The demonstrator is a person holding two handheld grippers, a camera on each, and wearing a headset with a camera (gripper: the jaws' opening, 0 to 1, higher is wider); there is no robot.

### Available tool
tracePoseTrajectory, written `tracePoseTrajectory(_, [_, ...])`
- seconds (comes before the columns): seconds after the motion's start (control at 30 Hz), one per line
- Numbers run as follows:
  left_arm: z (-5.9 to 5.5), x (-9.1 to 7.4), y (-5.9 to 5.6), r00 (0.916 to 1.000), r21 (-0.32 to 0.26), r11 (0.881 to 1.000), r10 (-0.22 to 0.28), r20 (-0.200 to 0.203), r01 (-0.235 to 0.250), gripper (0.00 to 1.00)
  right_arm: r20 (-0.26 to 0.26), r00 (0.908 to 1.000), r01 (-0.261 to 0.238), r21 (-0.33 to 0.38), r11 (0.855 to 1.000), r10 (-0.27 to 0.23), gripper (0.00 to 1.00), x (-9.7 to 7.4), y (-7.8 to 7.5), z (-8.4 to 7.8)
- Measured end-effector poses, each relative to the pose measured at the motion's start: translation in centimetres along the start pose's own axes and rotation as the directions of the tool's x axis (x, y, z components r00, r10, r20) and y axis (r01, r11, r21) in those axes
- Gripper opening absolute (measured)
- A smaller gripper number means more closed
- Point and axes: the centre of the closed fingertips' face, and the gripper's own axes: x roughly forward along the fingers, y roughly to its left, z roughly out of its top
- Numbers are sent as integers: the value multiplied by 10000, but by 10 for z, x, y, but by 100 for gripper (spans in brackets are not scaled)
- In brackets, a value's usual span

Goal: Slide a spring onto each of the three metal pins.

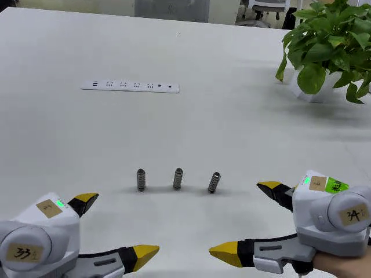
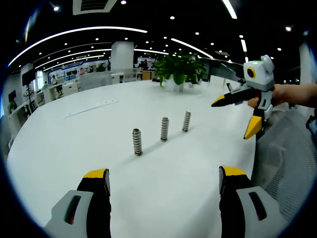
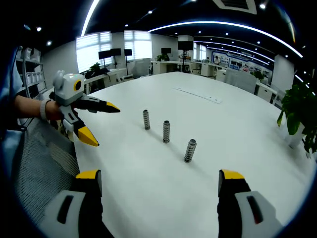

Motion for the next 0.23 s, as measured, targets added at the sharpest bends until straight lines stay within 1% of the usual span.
tracePoseTrajectory(0.13, [-3,0,1,10000,-121,9999,-26,-60,25,93,6,10000,20,75,10000,-20,99,1,2,-2])
tracePoseTrajectory(0.23, [-2,0,-2,9999,-121,9999,-91,-58,91,94,-18,10000,88,7,10000,-88,99,0,3,-5])
